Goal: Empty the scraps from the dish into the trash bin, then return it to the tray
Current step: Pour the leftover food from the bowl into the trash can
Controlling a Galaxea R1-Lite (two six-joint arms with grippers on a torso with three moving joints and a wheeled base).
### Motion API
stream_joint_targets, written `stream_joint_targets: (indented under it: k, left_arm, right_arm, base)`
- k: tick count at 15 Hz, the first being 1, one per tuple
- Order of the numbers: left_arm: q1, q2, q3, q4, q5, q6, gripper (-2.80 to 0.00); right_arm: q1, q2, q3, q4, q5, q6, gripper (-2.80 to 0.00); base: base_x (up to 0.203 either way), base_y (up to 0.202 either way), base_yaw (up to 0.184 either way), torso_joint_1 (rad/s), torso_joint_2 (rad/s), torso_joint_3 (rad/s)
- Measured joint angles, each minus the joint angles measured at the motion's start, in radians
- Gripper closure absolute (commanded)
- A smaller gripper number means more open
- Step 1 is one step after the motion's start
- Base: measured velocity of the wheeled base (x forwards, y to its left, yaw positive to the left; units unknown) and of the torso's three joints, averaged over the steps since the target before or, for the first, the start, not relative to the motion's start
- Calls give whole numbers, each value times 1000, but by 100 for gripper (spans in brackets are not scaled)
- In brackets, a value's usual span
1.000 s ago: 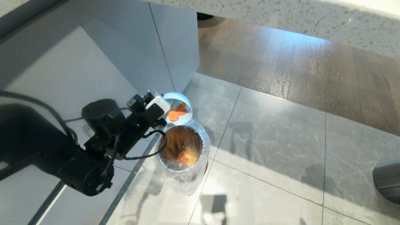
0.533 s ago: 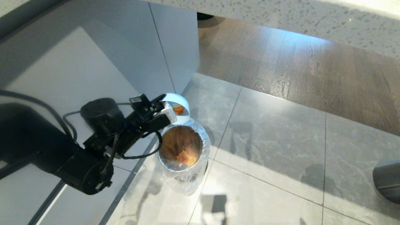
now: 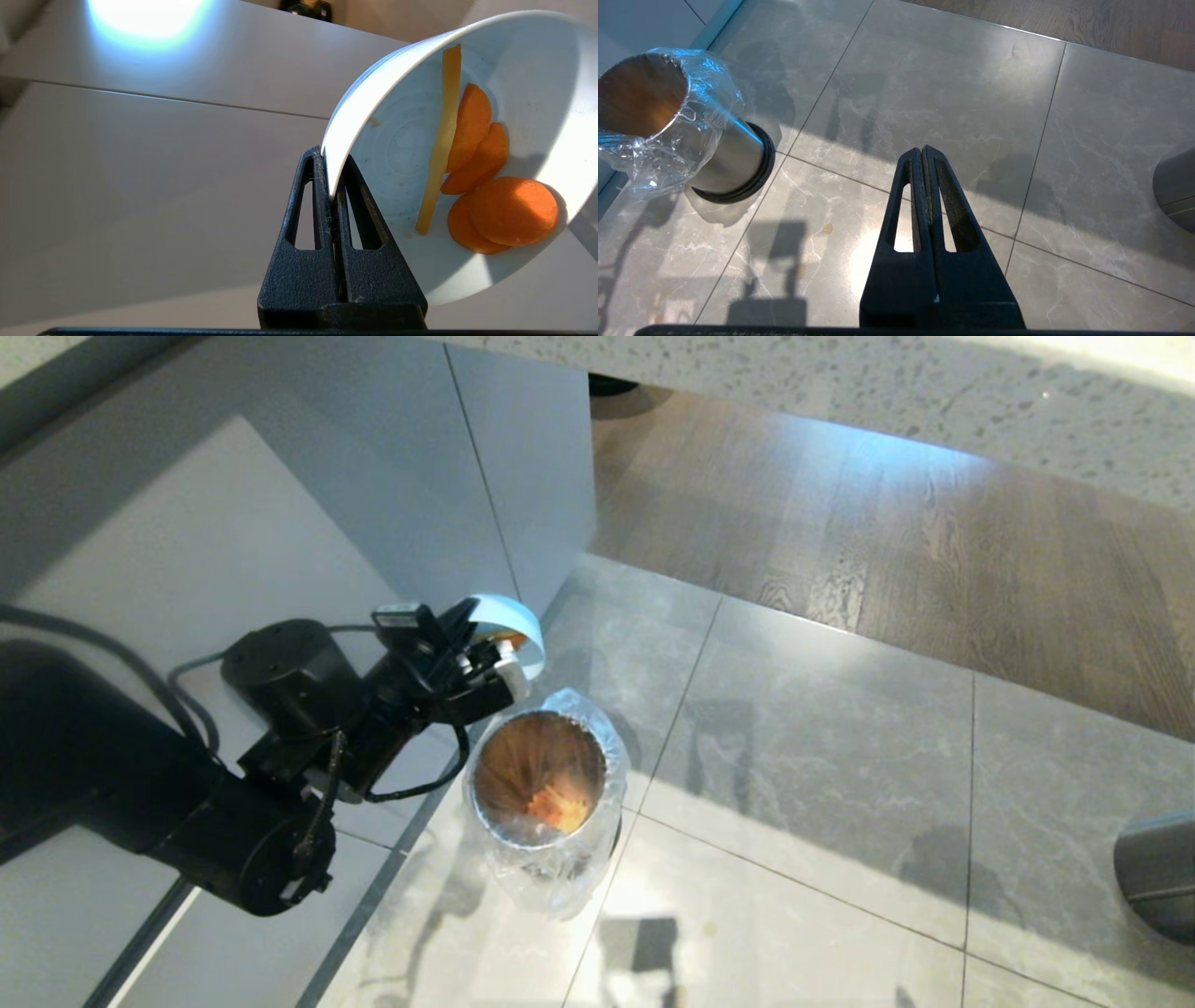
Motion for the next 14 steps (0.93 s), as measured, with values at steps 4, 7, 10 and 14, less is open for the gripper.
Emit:
stream_joint_targets:
  k: [4, 7, 10, 14]
  left_arm:
    - [-32, -38, -4, -21, 44, -2, 0]
    - [-90, -74, 10, -23, 69, -1, 0]
    - [-149, -104, 31, -24, 113, -7, 0]
    - [-180, -144, 29, -23, 127, -16, 0]
  right_arm:
    - [0, 0, 0, 0, 0, 0, 0]
    - [-1, 0, 0, 0, 0, 0, 0]
    - [0, 0, 0, 0, 0, 0, 0]
    - [0, 0, 0, 0, 0, 0, 0]
  base:
    - [0, 0, 0, 0, 0, 0]
    - [0, 0, 0, 0, 0, 0]
    - [0, 0, 0, 0, 0, 0]
    - [0, 0, 0, 0, 0, 0]
